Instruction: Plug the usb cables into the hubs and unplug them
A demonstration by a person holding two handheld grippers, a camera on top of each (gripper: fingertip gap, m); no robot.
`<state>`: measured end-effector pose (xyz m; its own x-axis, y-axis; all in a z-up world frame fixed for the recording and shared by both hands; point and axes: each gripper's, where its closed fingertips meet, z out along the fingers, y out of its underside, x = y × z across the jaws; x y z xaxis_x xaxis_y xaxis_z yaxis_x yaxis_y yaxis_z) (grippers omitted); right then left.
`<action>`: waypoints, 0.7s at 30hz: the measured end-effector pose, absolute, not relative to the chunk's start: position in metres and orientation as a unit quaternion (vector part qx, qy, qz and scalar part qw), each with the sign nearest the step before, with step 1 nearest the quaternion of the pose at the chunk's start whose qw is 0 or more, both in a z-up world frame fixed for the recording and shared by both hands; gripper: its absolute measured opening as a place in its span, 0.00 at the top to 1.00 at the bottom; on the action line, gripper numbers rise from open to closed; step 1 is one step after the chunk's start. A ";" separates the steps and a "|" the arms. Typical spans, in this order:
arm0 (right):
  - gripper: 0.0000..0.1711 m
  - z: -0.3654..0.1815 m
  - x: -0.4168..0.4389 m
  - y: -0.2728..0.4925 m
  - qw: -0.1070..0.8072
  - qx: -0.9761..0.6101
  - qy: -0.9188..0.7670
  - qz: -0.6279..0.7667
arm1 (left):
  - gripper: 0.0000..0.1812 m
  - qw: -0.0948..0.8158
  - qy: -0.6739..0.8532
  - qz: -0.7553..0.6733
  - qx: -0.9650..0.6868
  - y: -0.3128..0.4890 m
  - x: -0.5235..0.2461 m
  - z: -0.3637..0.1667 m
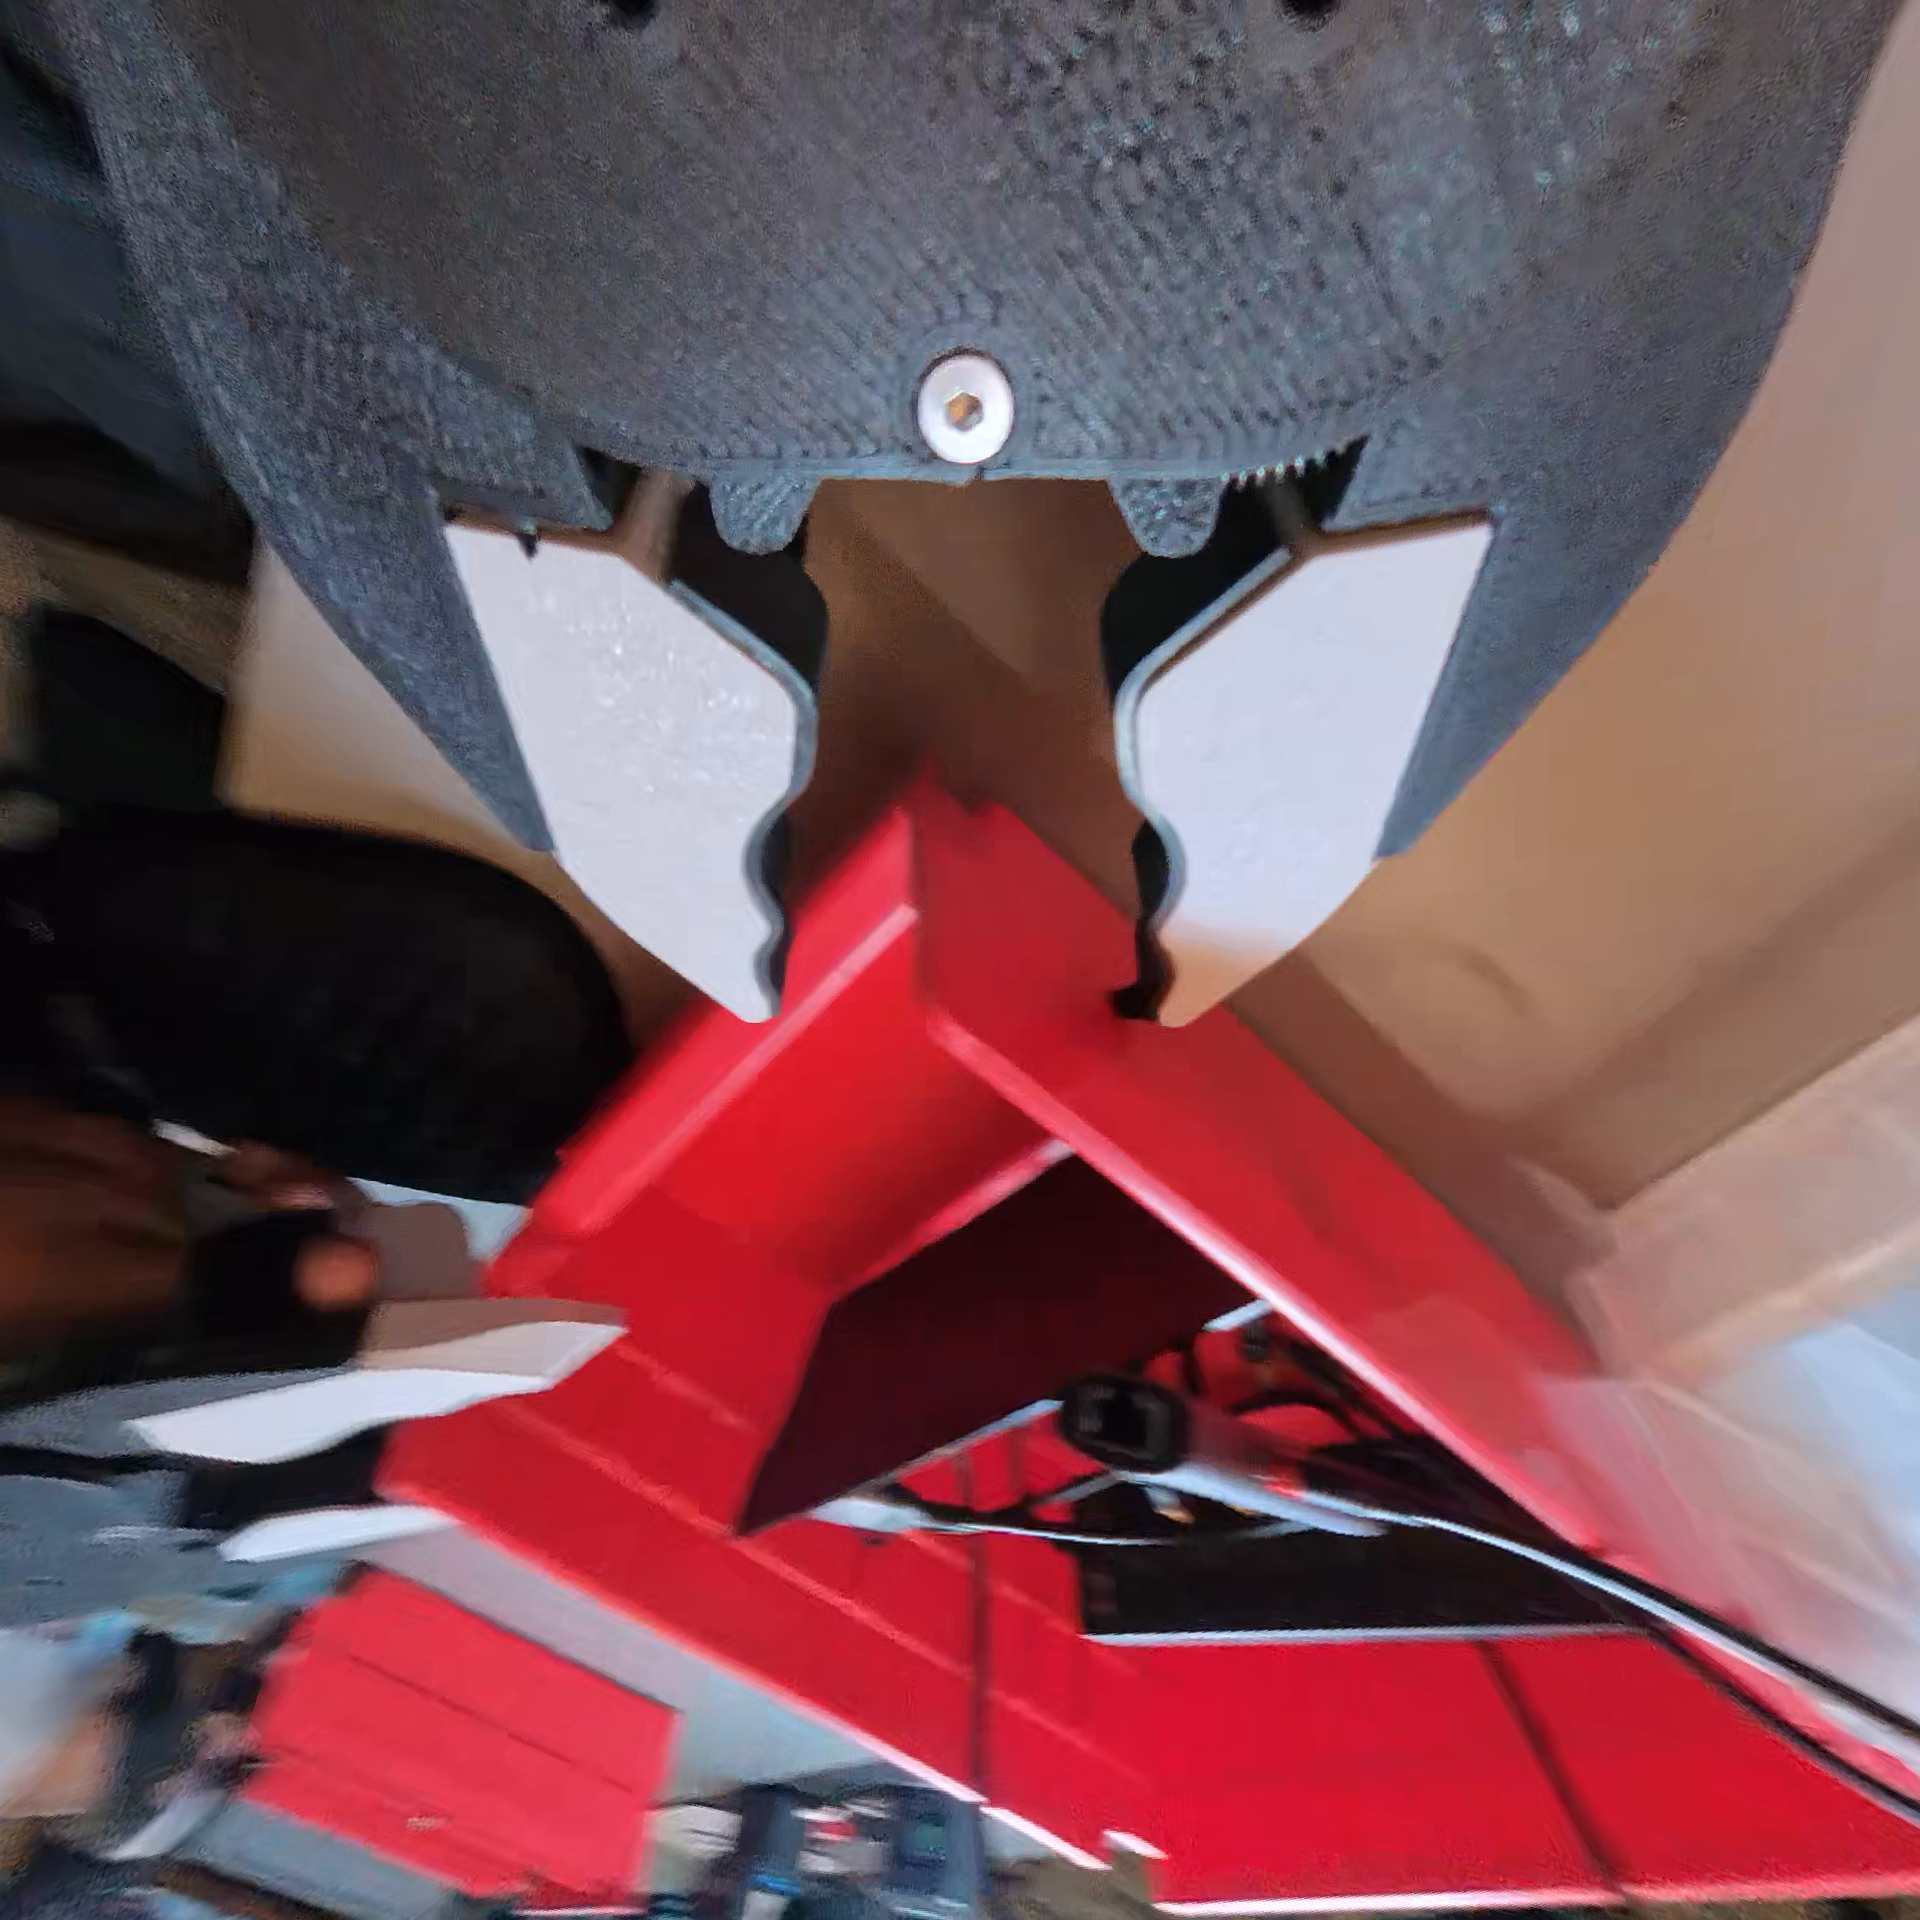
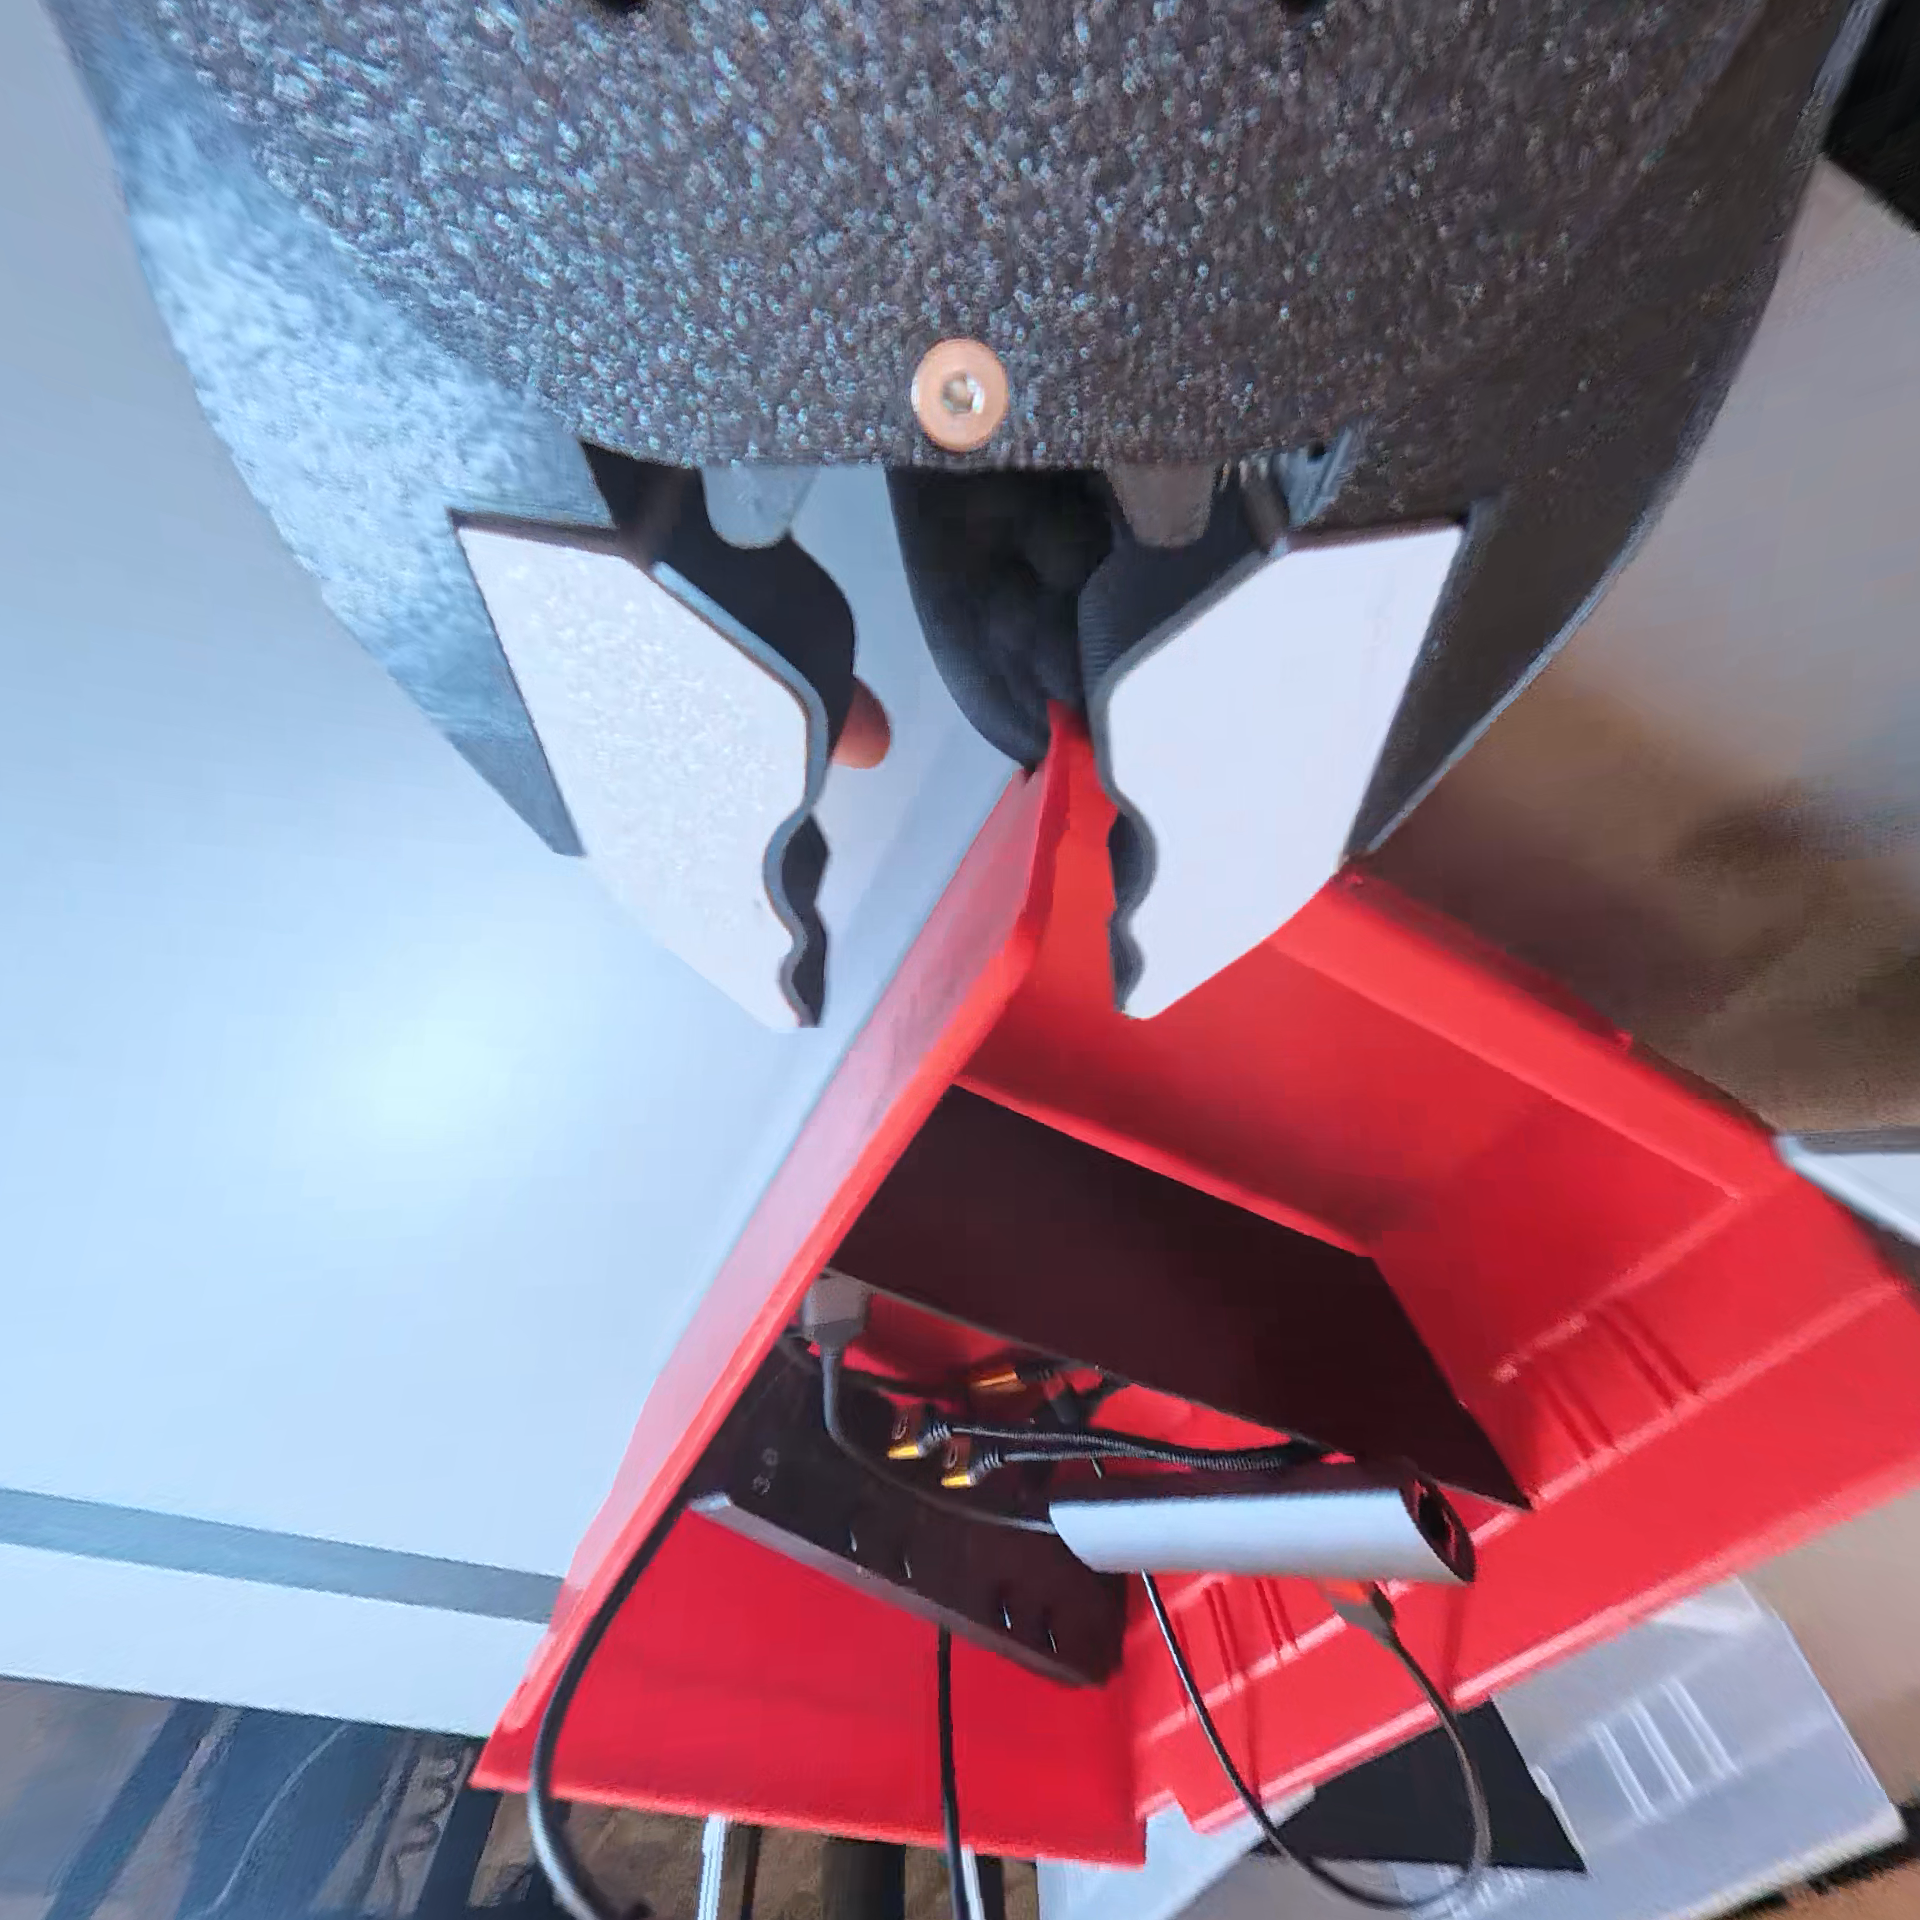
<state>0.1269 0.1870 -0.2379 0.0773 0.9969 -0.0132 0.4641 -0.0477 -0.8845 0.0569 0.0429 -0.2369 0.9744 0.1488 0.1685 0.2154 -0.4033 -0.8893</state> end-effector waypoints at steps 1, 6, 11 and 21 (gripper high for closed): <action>0.79 -0.239 0.125 0.188 0.386 -0.630 -0.580 0.341 | 0.71 0.537 -0.124 0.011 -0.835 0.048 0.047 -0.242; 0.91 -0.222 0.132 0.195 0.491 -0.604 -0.565 0.273 | 0.87 0.554 -0.095 0.130 -0.817 0.055 0.030 -0.222; 0.95 -0.170 0.149 0.181 0.571 -0.552 -0.543 0.271 | 0.92 0.592 -0.068 0.160 -0.787 0.048 0.032 -0.179; 0.94 -0.056 0.089 0.077 0.645 -0.394 -0.547 0.360 | 0.93 0.656 -0.111 0.320 -0.674 -0.078 -0.002 -0.059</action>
